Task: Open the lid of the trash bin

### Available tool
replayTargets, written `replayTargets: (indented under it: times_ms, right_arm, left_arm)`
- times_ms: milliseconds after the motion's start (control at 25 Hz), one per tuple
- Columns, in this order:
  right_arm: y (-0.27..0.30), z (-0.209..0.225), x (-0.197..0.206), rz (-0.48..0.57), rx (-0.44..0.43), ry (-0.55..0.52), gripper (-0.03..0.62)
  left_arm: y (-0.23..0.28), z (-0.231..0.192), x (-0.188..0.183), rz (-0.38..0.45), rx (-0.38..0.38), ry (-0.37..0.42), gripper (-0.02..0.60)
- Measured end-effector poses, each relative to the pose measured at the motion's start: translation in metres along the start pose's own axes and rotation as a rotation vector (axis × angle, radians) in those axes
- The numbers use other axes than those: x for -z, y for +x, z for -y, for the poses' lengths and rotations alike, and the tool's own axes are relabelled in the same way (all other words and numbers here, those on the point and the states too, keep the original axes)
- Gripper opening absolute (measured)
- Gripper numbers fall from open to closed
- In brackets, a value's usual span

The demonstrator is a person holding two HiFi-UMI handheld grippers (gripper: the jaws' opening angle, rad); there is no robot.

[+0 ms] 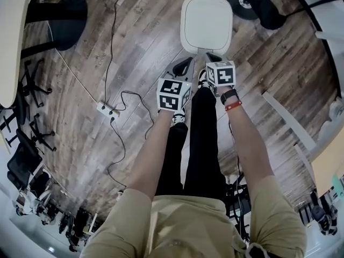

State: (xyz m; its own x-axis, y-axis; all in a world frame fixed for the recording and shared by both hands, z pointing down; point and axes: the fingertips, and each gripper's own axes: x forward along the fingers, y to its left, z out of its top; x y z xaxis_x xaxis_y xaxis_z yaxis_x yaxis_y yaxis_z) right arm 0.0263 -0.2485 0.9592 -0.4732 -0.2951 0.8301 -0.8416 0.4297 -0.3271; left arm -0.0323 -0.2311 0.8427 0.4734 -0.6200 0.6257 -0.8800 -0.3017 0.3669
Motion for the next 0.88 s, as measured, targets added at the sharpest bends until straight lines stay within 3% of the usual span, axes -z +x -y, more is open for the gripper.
replayTargets:
  times_ms: [880]
  right_arm:
    - [0.011, 0.009, 0.011, -0.03, 0.004, 0.017, 0.014]
  left_arm:
    - [0.009, -0.009, 0.001, -0.001, -0.004, -0.01, 0.023]
